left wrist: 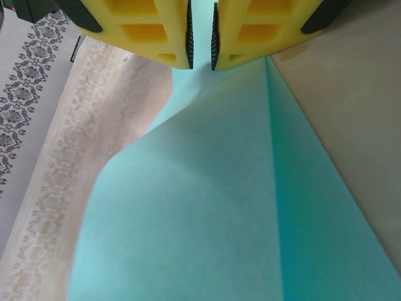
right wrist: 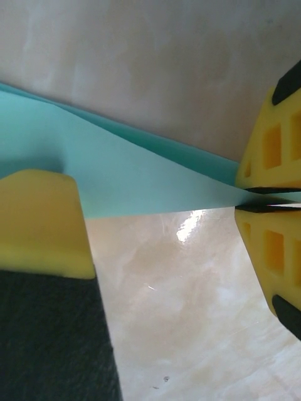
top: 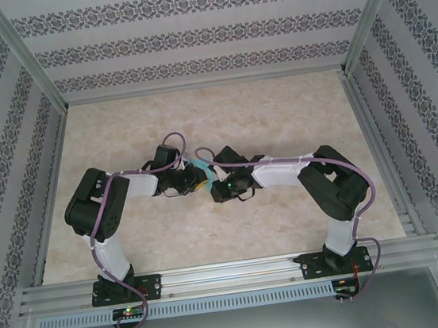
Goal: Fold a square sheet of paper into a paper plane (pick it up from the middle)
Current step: Fold the wing for the fifth time at the center of the table.
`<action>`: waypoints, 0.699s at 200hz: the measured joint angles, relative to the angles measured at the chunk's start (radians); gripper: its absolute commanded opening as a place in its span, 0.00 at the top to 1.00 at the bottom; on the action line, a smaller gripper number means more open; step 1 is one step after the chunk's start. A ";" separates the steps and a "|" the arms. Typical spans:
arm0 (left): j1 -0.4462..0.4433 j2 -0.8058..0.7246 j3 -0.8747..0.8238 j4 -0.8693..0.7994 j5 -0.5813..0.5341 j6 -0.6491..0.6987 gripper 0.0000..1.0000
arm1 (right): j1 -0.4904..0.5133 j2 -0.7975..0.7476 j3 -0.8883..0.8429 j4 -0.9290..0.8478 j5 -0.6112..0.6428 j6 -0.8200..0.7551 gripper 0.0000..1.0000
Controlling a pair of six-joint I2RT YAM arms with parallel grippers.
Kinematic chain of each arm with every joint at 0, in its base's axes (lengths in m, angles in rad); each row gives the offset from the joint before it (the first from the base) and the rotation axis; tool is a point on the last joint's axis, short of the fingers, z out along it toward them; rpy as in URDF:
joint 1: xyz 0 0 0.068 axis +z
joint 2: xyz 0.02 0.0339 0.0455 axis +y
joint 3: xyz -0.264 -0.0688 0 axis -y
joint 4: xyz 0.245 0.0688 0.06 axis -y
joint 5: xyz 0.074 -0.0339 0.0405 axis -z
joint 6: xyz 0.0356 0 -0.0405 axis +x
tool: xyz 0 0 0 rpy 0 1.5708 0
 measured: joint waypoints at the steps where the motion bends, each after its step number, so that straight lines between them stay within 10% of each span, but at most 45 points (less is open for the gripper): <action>1: 0.000 0.000 0.000 0.000 0.000 0.000 0.80 | 0.000 0.000 0.000 0.000 0.000 0.000 0.88; 140: -0.035 -0.035 -0.019 0.030 0.021 0.013 0.76 | -0.045 0.009 -0.035 0.072 -0.113 0.026 0.92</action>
